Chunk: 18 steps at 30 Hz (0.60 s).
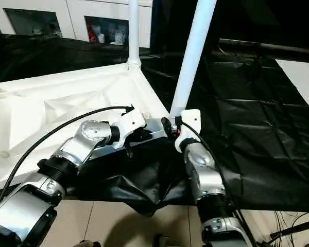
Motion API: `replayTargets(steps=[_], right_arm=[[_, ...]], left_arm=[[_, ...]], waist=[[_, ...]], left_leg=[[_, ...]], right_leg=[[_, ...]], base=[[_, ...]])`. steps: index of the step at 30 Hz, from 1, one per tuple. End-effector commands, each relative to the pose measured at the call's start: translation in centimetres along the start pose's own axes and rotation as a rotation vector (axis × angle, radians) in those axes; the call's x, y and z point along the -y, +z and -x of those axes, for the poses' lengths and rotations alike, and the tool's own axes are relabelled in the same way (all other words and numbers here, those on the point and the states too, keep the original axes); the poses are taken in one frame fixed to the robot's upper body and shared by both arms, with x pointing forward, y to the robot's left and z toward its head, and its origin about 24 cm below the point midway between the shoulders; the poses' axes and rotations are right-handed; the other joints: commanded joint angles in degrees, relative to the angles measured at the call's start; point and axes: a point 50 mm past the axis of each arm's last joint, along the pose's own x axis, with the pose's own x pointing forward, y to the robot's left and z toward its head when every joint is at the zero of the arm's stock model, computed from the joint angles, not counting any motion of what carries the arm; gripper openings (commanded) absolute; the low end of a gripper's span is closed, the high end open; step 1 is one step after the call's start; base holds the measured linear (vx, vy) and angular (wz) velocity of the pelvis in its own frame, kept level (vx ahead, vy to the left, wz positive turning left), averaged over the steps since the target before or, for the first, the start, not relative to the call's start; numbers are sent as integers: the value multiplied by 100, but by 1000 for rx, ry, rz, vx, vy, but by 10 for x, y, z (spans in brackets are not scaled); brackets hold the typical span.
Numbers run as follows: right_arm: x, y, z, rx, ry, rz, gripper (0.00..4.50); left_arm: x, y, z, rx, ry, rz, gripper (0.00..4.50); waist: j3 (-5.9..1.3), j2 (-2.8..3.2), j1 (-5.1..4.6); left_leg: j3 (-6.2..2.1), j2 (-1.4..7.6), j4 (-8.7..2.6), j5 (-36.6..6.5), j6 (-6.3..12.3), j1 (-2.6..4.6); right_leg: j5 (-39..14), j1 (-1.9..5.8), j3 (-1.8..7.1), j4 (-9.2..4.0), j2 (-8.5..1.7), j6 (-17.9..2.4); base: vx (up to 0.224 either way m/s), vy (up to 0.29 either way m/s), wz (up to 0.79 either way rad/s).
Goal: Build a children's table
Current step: Rotate leg to tighten
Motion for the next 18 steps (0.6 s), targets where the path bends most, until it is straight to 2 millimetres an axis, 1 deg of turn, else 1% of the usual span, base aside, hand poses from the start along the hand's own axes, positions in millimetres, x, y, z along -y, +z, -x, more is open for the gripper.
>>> replayTargets(steps=[1, 3, 4, 5, 6, 7, 8, 9, 11, 12, 13, 14, 15, 16, 17, 18], right_arm=[[-5, -7, 0, -32, 46, 1, 257], [-9, -3, 3, 3, 112, 20, 257], [-9, -2, 3, 7, 116, 18, 313], [-6, 8, 8, 70, 168, 10, 327], [-5, 10, 8, 81, 175, 9, 327], [-1, 14, 11, 97, 194, 0, 327], [7, 20, 14, 117, 209, 3, 347], [11, 22, 16, 125, 209, 11, 347], [14, 25, 18, 129, 229, 15, 372], [20, 29, 22, 123, 261, 12, 381], [30, 32, 31, 100, 336, 30, 381], [35, 33, 38, 79, 387, 53, 381], [35, 33, 38, 79, 387, 53, 381], [42, 32, 46, 47, 440, 84, 381], [48, 31, 53, 15, 485, 109, 381], [50, 30, 57, -4, 508, 120, 381]], left_arm=[[14, -20, -7, -69, -32, 39, 0], [15, -20, -6, -62, -49, 5, 0], [15, -20, -6, -61, -51, 4, 0], [18, -20, -4, -41, -85, -18, 0], [18, -20, -4, -36, -90, -23, 0], [19, -21, -3, -35, -93, -23, 0], [19, -22, -2, -32, -97, -32, 0], [20, -22, -2, -29, -101, -38, 0], [20, -23, -2, -26, -101, -33, 0], [20, -22, -2, -18, -108, -36, 0], [20, -22, -1, -9, -111, -35, 0], [20, -21, -1, -4, -112, -35, 0], [20, -21, -1, -4, -112, -35, 0], [20, -20, -1, 6, -118, -39, 0], [21, -20, 0, 16, -125, -45, 0], [21, -19, 0, 20, -129, -47, 0]], waist=[[-282, -22, -12], [-285, -25, -6], [-287, -24, 1], [-283, -51, 16], [-288, -48, 32], [-293, -61, 35], [-288, -72, 26], [-284, -66, 27], [-279, -63, 37], [-283, -65, 41], [-284, -69, 54], [-282, -71, 89], [-276, -71, 110], [-280, -55, 117], [-286, -70, 127], [-290, -69, 154]], left_leg=[[-74, 66, -411, -1707, 256, 34], [-72, 72, -410, -1691, 287, 38], [-64, 77, -406, -1658, 309, 38], [-59, 79, -406, -1621, 353, 39], [-52, 82, -399, -1591, 379, 43], [-42, 86, -392, -1553, 414, 40], [-45, 91, -396, -1456, 489, 4], [-50, 90, -402, -1443, 494, -3], [-31, 87, -388, -1454, 497, 37], [-33, 90, -388, -1444, 491, 33], [-33, 88, -389, -1398, 516, 30], [-34, 98, -384, -1347, 567, 27], [-26, 101, -382, -1316, 596, 33], [-34, 96, -388, -1252, 617, -7], [-38, 100, -383, -1244, 623, -21], [-31, 100, -369, -1238, 650, 3]], right_leg=[[-2855, 233, 163, -539, -303, -498], [-2757, 238, 169, -521, -306, -538], [-2668, 234, 178, -520, -308, -562], [-2597, 240, 182, -513, -308, -584], [-2523, 245, 186, -505, -307, -600], [-2415, 248, 193, -490, -309, -630], [-2281, 273, 187, -461, -305, -694], [-2309, 275, 183, -461, -309, -697], [-2480, 245, 187, -494, -311, -695], [-2511, 249, 188, -493, -316, -692], [-2527, 264, 185, -498, -314, -671], [-2471, 289, 184, -496, -297, -636], [-2420, 284, 188, -497, -291, -636], [-2333, 305, 182, -471, -301, -668], [-2335, 315, 177, -473, -302, -646], [-2327, 304, 181, -482, -303, -640]], base=[[0, 0, 0], [0, 0, 0], [0, 0, 0], [0, 0, 0], [0, 0, 0], [0, 0, 0], [0, 0, 0], [0, 0, 0], [0, 0, 0], [0, 0, 0], [0, 0, 0], [0, 0, 0], [0, 0, 0], [0, 0, 0], [0, 0, 0], [0, 0, 0]])
